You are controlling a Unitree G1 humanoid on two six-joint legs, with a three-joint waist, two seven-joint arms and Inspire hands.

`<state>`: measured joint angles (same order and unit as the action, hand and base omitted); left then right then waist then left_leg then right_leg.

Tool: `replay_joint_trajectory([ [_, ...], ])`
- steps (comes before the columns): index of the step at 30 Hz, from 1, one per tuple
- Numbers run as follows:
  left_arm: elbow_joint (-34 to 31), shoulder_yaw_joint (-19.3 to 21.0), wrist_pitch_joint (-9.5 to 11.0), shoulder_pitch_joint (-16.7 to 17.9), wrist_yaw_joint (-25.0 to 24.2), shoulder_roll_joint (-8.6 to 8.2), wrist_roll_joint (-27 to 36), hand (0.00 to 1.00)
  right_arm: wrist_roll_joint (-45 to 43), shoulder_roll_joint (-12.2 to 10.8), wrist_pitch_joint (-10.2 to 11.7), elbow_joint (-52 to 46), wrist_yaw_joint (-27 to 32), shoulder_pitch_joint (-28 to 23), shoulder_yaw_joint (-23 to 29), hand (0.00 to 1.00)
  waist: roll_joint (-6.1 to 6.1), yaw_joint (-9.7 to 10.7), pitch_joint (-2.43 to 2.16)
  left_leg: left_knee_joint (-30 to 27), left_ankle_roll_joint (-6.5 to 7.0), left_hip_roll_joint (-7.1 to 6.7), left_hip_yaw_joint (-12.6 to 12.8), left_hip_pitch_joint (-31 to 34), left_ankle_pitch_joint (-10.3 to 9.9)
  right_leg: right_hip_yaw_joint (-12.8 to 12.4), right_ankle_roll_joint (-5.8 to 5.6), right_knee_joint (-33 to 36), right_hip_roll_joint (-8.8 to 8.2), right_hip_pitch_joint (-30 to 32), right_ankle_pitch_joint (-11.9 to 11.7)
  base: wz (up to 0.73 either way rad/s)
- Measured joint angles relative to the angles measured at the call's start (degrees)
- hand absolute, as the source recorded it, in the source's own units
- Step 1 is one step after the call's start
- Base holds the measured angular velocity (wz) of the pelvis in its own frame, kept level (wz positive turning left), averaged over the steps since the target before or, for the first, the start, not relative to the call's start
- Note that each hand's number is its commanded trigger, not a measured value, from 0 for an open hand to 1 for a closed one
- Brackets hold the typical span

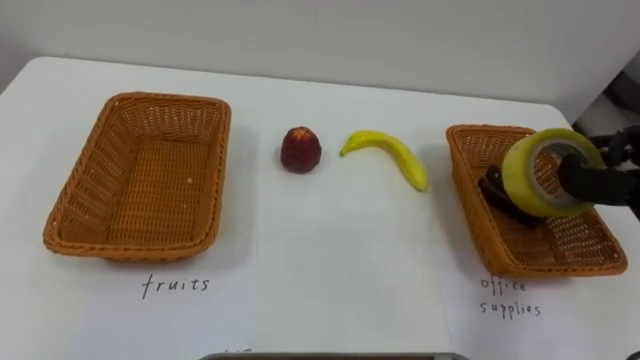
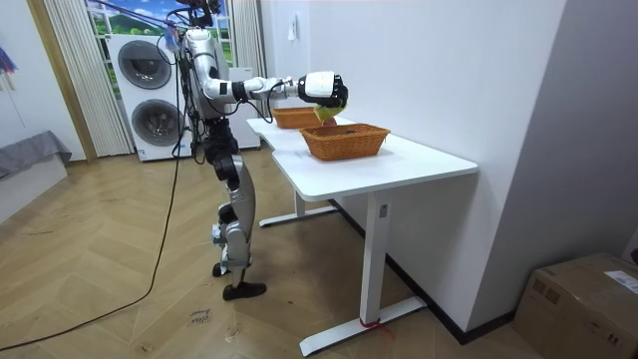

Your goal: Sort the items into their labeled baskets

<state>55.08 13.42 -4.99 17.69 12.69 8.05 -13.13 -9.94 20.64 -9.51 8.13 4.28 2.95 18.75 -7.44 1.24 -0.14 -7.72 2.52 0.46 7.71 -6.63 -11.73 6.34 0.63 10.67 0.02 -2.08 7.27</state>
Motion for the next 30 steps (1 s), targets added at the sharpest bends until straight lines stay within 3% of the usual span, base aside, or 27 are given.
replay_joint_trajectory([
  [3,0.0,0.0,0.0,0.0,0.0,-0.02,0.0,0.0,-0.5,0.0,0.1,0.0,0.0,0.0,0.0,1.0,0.04,0.0,0.03,0.0,0.0,0.03,0.0,0.0,0.0,0.1,0.0,0.0,0.02,0.0,0.0,0.0],
  [4,0.0,0.0,0.0,0.0,0.0,-0.05,0.0,0.0,-0.8,0.0,0.1,0.0,0.0,0.0,0.0,0.87,0.06,0.0,0.04,0.0,0.0,0.03,0.0,0.0,0.0,0.1,0.0,0.0,0.02,0.0,0.0,0.0],
  [5,0.0,0.0,0.0,0.0,0.0,-0.05,0.0,0.0,-1.1,0.0,0.1,0.0,0.0,0.0,0.0,0.56,0.07,0.0,0.05,0.1,0.0,0.03,0.0,0.0,0.0,0.1,0.0,0.0,0.02,0.0,0.0,0.0],
  [7,0.0,0.0,0.0,0.0,0.0,-0.06,0.0,0.0,-1.8,0.0,0.1,0.0,-0.1,0.0,0.0,0.07,0.22,-0.2,0.16,0.1,-0.02,0.03,0.0,0.0,0.0,0.1,0.0,0.0,0.03,0.0,0.0,0.0],
  [8,0.0,0.0,0.0,-0.1,0.0,-0.08,0.0,0.0,-1.8,0.0,0.1,0.0,-0.2,0.0,0.0,0.0,0.27,-0.2,0.19,0.1,-0.02,0.03,0.0,0.0,0.0,0.1,0.0,0.0,0.03,0.0,0.0,0.0],
  [18,-0.1,-0.1,0.1,-0.1,0.0,-0.1,0.1,0.0,-3.4,0.0,0.1,1.3,-0.3,0.0,-0.1,0.0,0.21,-1.2,0.46,0.1,-0.04,0.06,0.1,0.0,0.0,0.0,0.0,0.0,0.07,0.1,0.0,0.0],
  [30,-0.1,-0.1,0.1,0.0,0.0,-0.02,0.1,0.0,-3.6,0.0,0.3,1.3,-0.3,0.2,-0.2,0.0,-0.45,-1.8,0.26,0.0,-0.04,0.08,0.1,-0.1,0.0,0.0,0.01,0.0,0.05,0.0,0.0,0.0],
])
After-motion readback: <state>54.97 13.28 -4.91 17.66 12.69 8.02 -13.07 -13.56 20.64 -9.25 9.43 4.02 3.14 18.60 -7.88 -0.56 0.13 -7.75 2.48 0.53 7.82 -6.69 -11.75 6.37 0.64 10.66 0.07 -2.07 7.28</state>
